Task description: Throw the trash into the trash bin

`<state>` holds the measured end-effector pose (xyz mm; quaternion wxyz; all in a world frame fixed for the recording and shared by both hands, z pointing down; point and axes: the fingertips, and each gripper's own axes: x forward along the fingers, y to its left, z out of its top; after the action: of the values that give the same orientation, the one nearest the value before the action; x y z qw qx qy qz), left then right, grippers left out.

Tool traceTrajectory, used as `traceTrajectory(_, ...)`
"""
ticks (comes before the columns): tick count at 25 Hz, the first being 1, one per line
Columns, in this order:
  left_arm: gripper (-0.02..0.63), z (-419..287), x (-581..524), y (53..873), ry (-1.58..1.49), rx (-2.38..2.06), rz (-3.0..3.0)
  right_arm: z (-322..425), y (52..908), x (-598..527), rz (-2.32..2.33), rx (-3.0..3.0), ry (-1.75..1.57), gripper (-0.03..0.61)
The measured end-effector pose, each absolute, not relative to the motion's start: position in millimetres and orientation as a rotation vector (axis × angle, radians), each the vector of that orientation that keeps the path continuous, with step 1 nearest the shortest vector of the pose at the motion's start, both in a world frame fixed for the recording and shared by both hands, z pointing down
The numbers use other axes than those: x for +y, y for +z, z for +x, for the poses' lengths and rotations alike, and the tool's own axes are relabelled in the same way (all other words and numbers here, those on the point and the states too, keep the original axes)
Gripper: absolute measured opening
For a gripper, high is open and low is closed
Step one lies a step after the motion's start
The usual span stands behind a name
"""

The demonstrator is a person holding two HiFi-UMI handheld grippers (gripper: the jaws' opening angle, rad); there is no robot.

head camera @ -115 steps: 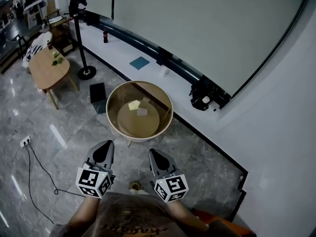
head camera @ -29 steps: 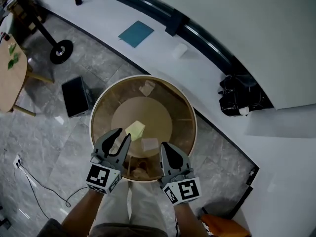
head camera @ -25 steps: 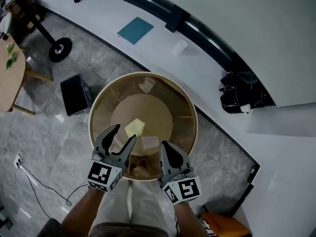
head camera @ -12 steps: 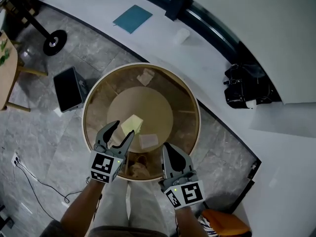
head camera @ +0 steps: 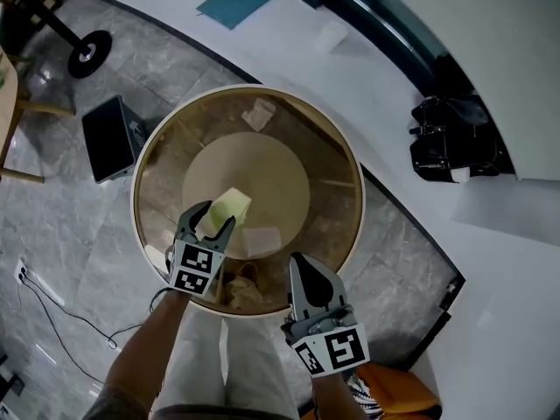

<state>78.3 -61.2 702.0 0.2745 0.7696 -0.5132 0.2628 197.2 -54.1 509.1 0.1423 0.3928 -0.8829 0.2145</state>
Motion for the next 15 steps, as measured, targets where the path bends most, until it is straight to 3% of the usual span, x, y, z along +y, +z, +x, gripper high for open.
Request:
traceTrajectory(11,0.232,78.6,-58.5,719.7,0.771,-1.387,2.016,205.3,517.3,-57.4,1.130,-2.531,0.657,0.018)
traceTrajectory(14,0.200,79.7,-58.5,719.2,0.779,-1.388,2.025,204.7,519.7,-57.9,1.125,-2.532,0.656,0.018)
traceTrajectory(15,0.159,79.8,-58.4,717.9,0.777,-1.391,2.029,204.5,520.0,-58.7,1.125,-2.533,0.655,0.018)
